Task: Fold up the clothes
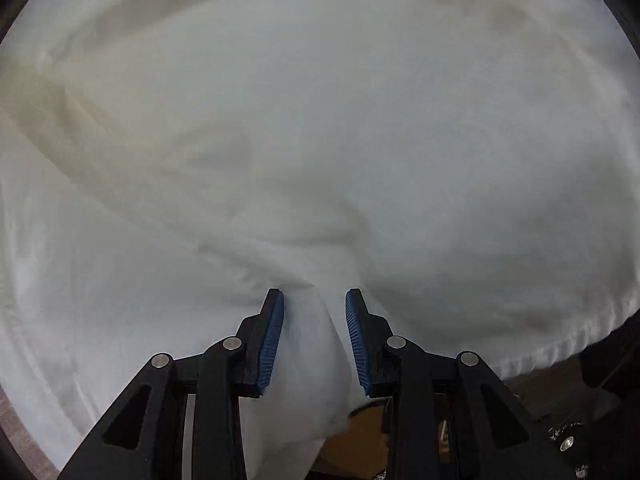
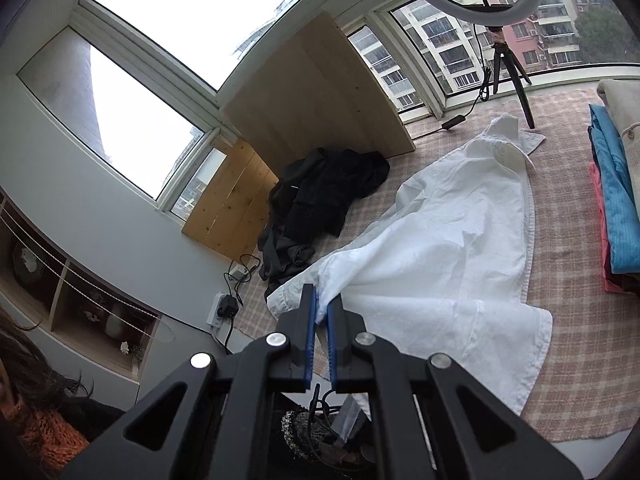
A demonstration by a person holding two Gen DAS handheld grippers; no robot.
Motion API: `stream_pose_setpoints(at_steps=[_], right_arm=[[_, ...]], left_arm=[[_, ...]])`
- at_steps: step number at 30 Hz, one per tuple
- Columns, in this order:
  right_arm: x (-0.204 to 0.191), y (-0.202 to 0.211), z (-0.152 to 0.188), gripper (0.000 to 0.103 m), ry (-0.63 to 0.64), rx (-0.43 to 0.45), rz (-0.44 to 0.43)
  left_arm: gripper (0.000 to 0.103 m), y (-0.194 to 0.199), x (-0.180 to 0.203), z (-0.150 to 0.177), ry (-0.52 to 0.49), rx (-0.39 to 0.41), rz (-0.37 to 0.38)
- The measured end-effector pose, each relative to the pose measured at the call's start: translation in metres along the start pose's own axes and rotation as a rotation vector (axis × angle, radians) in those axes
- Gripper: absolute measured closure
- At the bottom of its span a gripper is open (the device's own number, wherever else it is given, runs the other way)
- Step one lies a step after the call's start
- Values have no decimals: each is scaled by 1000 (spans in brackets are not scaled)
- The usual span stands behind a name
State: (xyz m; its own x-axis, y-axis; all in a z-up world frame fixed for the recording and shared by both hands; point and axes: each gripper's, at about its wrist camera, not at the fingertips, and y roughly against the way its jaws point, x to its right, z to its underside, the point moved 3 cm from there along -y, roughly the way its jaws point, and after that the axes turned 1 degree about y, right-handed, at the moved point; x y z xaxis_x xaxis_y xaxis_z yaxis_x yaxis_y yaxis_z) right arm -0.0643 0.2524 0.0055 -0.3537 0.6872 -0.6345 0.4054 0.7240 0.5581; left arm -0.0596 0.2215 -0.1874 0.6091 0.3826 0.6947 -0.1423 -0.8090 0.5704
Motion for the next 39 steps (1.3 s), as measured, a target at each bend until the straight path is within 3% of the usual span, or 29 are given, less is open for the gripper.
stream_pose_setpoints(at_steps=[3, 7, 10, 15, 18, 22, 24, 26, 28, 32, 33, 36, 38, 39], right_arm=[[4, -12, 8, 98, -7, -39, -2], [6, -37, 31, 98, -33, -91, -46], [1, -67, 57, 98, 2, -161, -20], [18, -144, 119, 98, 12, -334, 67], [32, -197, 165, 94, -23, -528, 156], [15, -180, 187, 91, -46, -530, 65], [16, -139, 184, 71, -87, -417, 47], [33, -95, 179, 60, -133, -275, 118], [61, -56, 178, 60, -199, -154, 221], [121, -14, 175, 60, -290, -34, 422], [131, -14, 171, 60, -299, -26, 419], [151, -27, 163, 60, -313, -20, 347], [156, -47, 157, 60, -292, -51, 339], [158, -56, 158, 60, -279, -77, 348]], left_arm=[[74, -2, 10, 14, -75, -76, -126], [70, 62, 0, 57, -115, -88, -270], [68, 118, -26, 89, -42, -85, -351], [68, 171, -66, 114, 117, -41, -407], [68, 183, -75, 114, 125, -15, -453], [63, 189, -81, 102, 139, 11, -426], [62, 183, -84, 94, 160, 3, -377], [57, 173, -84, 88, 161, -15, -329], [50, 161, -82, 81, 155, -38, -298], [49, 139, -83, 77, 161, -119, -316], [49, 135, -85, 76, 165, -135, -331], [55, 129, -85, 74, 165, -148, -322], [83, 129, -85, 76, 159, -160, -321], [88, 130, -84, 78, 157, -168, -312]])
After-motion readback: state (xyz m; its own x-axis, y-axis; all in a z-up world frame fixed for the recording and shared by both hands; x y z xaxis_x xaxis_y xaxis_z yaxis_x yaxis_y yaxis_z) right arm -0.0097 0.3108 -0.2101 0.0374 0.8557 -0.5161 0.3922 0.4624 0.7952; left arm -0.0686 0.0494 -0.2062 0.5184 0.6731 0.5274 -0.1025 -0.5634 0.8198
